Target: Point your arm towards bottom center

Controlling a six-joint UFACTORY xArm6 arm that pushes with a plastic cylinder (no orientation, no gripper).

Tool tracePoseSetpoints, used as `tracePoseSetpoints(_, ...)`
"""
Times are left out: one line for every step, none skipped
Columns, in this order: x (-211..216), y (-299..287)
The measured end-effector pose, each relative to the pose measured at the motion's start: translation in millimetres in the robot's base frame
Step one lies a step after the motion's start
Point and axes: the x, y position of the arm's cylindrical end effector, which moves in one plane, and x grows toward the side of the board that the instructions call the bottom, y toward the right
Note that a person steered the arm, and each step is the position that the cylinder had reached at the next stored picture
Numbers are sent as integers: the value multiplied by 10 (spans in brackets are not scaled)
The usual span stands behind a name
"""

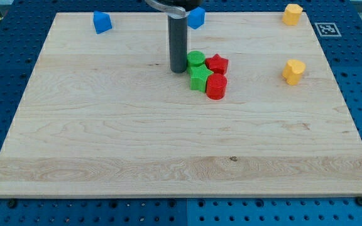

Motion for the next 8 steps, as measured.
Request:
tracePoseSetpoints(4, 1)
tracePoseSetpoints(8, 1)
tracePoseSetpoints(8, 2)
tracePoseSetpoints(8, 2)
tracePoseSetpoints(8, 2)
tracePoseSetpoints(53, -83)
tracePoseSetpoints(267, -223)
tracePoseSetpoints(518, -167)
